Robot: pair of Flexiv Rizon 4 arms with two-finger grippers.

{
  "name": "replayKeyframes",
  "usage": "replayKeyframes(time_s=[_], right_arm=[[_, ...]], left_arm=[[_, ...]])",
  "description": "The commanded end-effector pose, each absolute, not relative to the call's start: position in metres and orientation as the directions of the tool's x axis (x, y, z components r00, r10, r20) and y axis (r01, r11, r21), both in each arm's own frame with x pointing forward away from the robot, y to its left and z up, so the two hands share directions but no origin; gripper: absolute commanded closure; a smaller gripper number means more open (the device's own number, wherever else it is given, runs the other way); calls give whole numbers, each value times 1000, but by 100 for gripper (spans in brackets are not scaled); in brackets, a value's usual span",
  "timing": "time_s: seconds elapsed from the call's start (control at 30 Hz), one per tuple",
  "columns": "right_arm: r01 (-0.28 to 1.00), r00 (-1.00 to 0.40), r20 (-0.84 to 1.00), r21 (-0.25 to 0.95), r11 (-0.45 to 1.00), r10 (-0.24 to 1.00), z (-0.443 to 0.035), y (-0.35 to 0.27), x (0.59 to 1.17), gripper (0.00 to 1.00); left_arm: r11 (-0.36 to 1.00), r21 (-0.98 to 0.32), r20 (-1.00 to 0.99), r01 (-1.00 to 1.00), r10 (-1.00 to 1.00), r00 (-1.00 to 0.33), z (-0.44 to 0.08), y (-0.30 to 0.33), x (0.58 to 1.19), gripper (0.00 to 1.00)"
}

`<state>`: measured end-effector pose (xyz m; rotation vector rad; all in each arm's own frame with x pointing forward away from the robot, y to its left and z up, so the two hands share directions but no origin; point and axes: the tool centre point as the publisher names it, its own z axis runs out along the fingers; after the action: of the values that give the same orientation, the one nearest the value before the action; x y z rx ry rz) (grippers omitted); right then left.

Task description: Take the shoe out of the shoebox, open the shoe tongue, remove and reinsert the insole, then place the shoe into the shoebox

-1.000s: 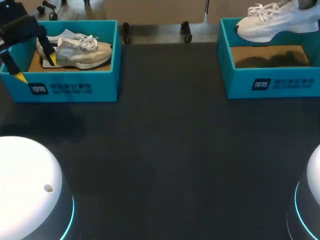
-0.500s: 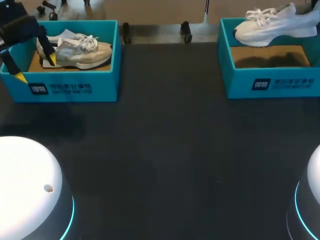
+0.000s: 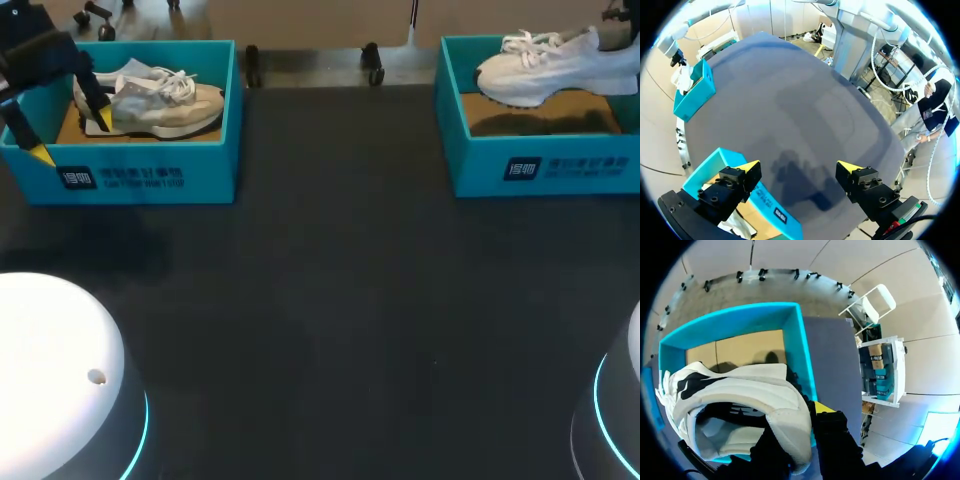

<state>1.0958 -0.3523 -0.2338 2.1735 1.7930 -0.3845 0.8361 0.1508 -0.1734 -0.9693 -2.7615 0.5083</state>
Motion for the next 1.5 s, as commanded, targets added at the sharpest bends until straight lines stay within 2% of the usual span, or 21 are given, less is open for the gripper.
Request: replayKeyframes(time_s=[0.03, 0.4, 0.87, 1.5], right_arm=[[983, 183, -381, 63, -172, 906, -235, -351, 1090, 100], [986, 167, -399, 64, -154, 902, -244, -331, 1069, 100], [986, 167, -399, 64, -154, 902, -244, -331, 1069, 100], [984, 176, -399, 38, -175, 900, -291, -331, 1059, 100]], left_arm=[[731, -368, 49, 575, 633, -773, -173, 151, 836, 0], [731, -368, 49, 575, 633, -773, -173, 151, 836, 0], [731, -368, 49, 575, 633, -773, -173, 151, 836, 0], [731, -368, 49, 575, 633, -773, -173, 151, 836, 0]])
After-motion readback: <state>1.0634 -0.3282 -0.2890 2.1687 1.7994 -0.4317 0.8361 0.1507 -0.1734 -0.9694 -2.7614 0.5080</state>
